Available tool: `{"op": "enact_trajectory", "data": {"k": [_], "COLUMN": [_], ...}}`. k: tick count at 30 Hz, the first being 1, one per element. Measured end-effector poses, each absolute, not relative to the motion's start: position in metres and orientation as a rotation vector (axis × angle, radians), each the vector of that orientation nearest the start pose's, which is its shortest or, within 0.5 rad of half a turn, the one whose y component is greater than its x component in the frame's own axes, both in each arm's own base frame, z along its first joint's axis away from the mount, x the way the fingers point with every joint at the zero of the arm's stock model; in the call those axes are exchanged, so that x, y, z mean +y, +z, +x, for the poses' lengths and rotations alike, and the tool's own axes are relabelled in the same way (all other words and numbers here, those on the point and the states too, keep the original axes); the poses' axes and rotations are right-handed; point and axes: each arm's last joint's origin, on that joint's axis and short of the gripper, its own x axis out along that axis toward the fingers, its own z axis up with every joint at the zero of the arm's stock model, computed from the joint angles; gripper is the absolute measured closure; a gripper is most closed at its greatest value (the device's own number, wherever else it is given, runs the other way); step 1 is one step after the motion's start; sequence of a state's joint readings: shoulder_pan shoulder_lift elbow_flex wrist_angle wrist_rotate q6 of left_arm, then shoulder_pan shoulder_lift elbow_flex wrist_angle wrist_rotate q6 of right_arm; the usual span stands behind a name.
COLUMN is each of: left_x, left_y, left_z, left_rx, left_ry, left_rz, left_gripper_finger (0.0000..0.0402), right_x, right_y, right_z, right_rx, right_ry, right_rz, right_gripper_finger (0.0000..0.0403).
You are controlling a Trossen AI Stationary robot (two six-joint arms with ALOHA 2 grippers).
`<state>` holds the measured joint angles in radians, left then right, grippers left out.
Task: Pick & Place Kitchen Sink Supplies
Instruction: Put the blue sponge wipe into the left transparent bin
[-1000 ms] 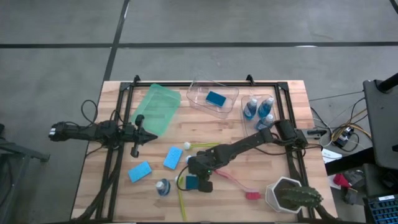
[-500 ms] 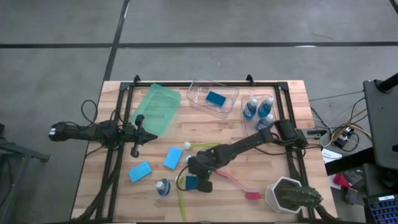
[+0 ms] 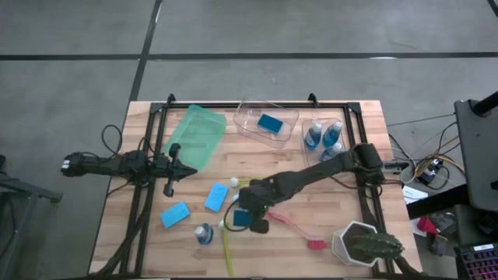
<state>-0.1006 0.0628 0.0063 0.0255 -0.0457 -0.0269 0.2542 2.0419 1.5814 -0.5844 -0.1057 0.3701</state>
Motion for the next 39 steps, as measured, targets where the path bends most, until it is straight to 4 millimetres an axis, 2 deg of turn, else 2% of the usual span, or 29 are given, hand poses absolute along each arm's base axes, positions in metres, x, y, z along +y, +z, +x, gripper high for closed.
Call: {"op": "enact_trajectory", "data": {"k": [8,14,23,26,31,39], "left_x": [-0.009,-0.009,-0.009,-0.009,-0.009,-0.009], "left_y": [0.163,0.163,0.163,0.163,0.163,0.163], "left_z": [0.101,0.101,0.101,0.101,0.101,0.101], "left_rx": [0.031,0.031,0.031,0.031,0.031,0.031], "left_ry": [-0.055,-0.055,-0.055,-0.055,-0.055,-0.055], "left_rz": [-0.025,-0.025,-0.025,-0.025,-0.025,-0.025], "left_gripper_finger": [0.0401,0.0401,0.0401,0.0401,0.0401,0.0401], "right_x": [0.096,0.084,0.069,0.061,0.035,-0.03], "right_y": [0.258,0.301,0.342,0.349,0.37,0.401], "right_z": [0.387,0.368,0.348,0.344,0.339,0.33], "right_rx": [1.07,0.934,0.804,0.778,0.72,0.667], "right_ry": [-0.029,-0.084,-0.136,-0.162,-0.216,-0.437], "right_rz": [0.261,0.255,0.259,0.24,0.244,0.123], "right_gripper_finger": [0.0392,0.0392,0.0392,0.0392,0.0392,0.0392]}}
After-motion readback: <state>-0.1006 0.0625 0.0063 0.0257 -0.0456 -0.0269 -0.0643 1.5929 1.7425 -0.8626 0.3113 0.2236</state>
